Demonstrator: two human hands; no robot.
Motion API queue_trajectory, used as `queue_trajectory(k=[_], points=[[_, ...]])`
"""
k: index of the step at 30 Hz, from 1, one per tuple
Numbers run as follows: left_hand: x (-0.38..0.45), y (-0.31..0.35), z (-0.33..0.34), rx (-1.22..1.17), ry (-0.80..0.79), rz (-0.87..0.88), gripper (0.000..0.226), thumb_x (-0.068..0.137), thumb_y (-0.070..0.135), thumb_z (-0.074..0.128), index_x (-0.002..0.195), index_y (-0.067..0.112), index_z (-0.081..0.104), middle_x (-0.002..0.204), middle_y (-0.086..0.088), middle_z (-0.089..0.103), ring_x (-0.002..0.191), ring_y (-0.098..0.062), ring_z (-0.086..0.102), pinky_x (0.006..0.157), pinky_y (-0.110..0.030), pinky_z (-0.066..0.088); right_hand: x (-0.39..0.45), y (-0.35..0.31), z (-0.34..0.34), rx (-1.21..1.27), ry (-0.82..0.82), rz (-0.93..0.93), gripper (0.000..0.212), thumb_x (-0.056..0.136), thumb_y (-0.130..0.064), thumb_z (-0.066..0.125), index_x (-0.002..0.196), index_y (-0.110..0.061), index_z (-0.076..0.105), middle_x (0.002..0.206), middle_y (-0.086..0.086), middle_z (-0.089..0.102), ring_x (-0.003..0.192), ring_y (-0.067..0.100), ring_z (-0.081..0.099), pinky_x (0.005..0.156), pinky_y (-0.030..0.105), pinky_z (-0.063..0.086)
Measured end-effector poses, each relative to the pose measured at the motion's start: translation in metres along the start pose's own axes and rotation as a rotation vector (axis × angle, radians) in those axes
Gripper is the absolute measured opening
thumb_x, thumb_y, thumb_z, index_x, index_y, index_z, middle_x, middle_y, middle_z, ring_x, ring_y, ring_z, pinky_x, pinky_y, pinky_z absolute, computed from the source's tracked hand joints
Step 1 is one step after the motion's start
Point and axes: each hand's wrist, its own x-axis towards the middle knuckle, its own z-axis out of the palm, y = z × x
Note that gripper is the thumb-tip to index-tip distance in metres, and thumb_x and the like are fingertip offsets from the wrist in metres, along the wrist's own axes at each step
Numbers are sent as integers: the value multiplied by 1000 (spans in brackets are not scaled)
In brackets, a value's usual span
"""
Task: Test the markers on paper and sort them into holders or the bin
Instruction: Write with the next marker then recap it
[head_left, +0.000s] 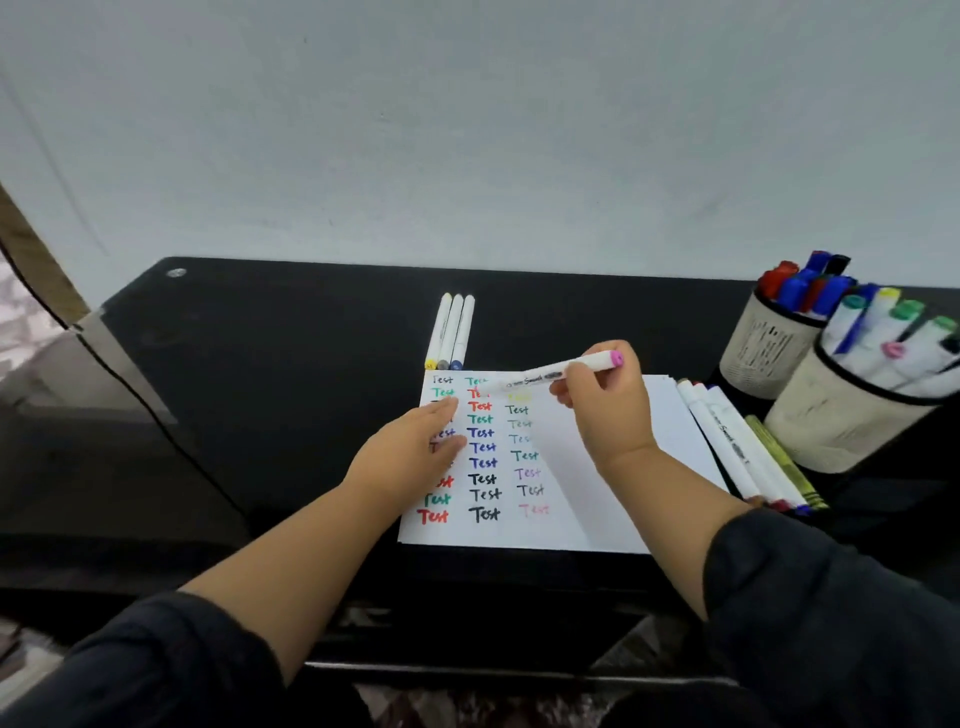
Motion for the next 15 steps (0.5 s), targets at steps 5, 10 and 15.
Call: queue_trajectory(k=[5, 10, 15], points=[[-28, 12, 3, -281, 106, -63, 51, 93, 41, 52, 142, 34, 37, 142, 12, 43, 113, -5, 50, 79, -14, 40, -27, -7, 6, 190, 20, 181, 13, 89, -4, 44, 80, -14, 45, 62, 3, 54, 57, 14, 51, 55, 24, 44], [-52, 13, 1, -557, 97, -126, 35, 90, 35, 61, 125, 33, 59, 85, 24, 58, 69, 2, 56, 55, -11, 40, -46, -7, 13, 300, 72, 309, 16, 90, -13, 46, 76, -15, 52, 50, -6, 53, 58, 14, 46, 59, 29, 41], [-68, 11, -2, -604, 90, -126, 35, 87, 33, 65, 122, 33, 61, 87, 16, 64, 75, -3, 60, 63, -17, 47, -64, -9, 18, 238, -55, 360, 19, 93, -23, 51, 79, -14, 58, 52, -2, 55, 52, 14, 43, 50, 23, 36]])
